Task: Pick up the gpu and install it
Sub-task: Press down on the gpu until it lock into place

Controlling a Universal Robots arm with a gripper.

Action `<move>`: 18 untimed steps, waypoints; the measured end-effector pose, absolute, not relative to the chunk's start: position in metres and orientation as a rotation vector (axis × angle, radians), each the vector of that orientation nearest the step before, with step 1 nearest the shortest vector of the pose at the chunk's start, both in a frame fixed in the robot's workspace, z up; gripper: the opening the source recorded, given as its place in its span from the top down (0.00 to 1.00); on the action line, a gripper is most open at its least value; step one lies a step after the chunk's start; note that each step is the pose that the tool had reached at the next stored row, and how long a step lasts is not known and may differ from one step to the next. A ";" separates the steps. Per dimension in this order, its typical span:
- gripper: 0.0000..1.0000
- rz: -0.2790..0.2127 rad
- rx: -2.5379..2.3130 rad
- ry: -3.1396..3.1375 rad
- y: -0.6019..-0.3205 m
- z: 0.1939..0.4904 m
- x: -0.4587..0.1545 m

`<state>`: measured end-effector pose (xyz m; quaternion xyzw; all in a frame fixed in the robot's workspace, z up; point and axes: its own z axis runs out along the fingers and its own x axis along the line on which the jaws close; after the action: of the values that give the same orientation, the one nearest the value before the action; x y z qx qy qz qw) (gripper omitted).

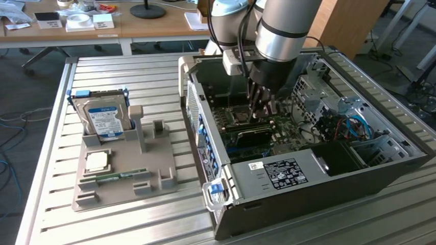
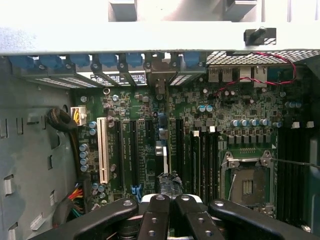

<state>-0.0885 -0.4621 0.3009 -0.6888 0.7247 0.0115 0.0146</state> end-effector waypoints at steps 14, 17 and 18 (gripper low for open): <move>0.89 0.036 -2.144 2.256 -0.462 0.300 -0.089; 0.89 0.036 -2.144 2.256 -0.462 0.297 -0.089; 0.89 0.036 -2.144 2.256 -0.462 0.296 -0.089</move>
<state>-0.0885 -0.4621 0.2959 -0.6888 0.7247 0.0115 0.0146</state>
